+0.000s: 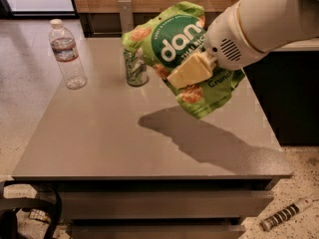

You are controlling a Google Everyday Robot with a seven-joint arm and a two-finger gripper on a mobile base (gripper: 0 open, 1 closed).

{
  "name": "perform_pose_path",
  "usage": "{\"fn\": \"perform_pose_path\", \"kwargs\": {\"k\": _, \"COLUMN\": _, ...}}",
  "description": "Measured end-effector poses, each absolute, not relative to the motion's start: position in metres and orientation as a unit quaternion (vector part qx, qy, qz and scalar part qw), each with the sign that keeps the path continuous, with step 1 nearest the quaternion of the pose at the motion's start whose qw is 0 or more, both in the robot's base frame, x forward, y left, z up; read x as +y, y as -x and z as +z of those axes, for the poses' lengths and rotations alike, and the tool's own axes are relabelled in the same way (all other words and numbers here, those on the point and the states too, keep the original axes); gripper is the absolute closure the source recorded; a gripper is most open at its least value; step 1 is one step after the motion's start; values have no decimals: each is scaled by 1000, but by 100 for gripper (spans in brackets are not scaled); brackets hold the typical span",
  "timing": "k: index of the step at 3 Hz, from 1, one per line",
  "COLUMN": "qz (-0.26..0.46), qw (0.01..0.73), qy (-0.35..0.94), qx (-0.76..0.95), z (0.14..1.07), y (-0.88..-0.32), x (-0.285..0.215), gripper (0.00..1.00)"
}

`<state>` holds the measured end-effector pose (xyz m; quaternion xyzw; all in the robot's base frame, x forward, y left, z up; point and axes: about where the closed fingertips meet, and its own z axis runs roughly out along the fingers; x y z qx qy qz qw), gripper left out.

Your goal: Move green rice chip bag near water bottle

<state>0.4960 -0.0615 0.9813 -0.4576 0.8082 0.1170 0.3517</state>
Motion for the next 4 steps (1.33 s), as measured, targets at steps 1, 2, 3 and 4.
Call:
{"fn": "perform_pose_path", "kwargs": {"k": 1, "qz": 142, "qw": 345, "qy": 494, "qx": 785, "z": 971, "y": -493, "x": -29, "gripper": 100}}
{"fn": "perform_pose_path", "kwargs": {"k": 2, "qz": 168, "qw": 345, "qy": 532, "qx": 755, "z": 957, "y": -490, "x": 4, "gripper": 100}}
{"fn": "perform_pose_path", "kwargs": {"k": 3, "qz": 185, "qw": 347, "qy": 561, "qx": 728, "z": 948, "y": -492, "x": 28, "gripper": 100}}
{"fn": "perform_pose_path", "kwargs": {"k": 4, "qz": 185, "qw": 347, "qy": 561, "qx": 728, "z": 948, "y": -492, "x": 28, "gripper": 100}}
